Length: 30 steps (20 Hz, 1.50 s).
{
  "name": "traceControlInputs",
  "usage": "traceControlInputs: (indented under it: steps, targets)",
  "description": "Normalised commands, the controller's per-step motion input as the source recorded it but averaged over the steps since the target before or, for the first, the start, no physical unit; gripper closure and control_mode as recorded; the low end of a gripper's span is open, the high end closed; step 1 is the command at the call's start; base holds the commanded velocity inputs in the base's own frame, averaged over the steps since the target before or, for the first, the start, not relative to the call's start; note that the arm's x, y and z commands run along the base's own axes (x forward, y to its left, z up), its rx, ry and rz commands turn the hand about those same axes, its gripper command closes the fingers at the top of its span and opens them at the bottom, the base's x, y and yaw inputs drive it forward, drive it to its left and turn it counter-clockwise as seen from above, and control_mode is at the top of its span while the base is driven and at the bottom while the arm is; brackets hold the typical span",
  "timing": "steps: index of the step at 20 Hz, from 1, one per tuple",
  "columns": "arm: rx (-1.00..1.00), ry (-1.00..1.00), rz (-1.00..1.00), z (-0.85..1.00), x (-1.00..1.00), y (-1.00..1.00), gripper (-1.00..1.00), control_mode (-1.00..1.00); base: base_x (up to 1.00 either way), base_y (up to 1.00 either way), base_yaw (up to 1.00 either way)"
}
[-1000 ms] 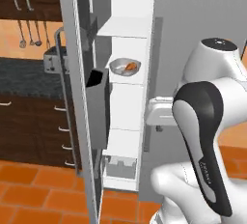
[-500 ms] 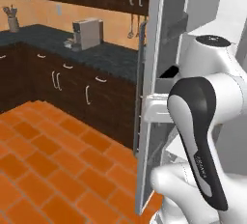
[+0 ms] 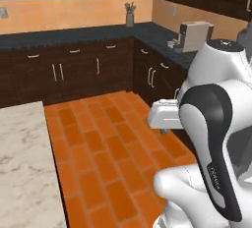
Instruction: Take the meat container that has the chicken drumstick and place it on the second highest rack of the freezer. Then take the vegetable container that has the potato and sweet potato and place it on the highest rack of the freezer.
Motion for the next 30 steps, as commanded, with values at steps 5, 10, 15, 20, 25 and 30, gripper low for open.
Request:
traceControlInputs:
  steps: [5, 10, 15, 20, 25, 30]
  targets:
    - [0.00, 0.00, 0.00, 0.00, 0.00, 0.00, -1.00, 1.00, 1.00, 0.26, -0.09]
    - [0.00, 0.00, 0.00, 0.00, 0.00, 0.00, -1.00, 1.00, 1.00, 0.48, -0.28]
    - [0.00, 0.00, 0.00, 0.00, 0.00, 0.00, -1.00, 1.00, 1.00, 0.45, -0.39]
    - [0.00, 0.00, 0.00, 0.00, 0.00, 0.00, -1.00, 1.00, 1.00, 0.39, -0.38]
    - [0.00, 0.00, 0.00, 0.00, 0.00, 0.00, -1.00, 1.00, 1.00, 0.32, -0.36]
    - [0.00, 0.00, 0.00, 0.00, 0.00, 0.00, -1.00, 1.00, 1.00, 0.25, -0.37]
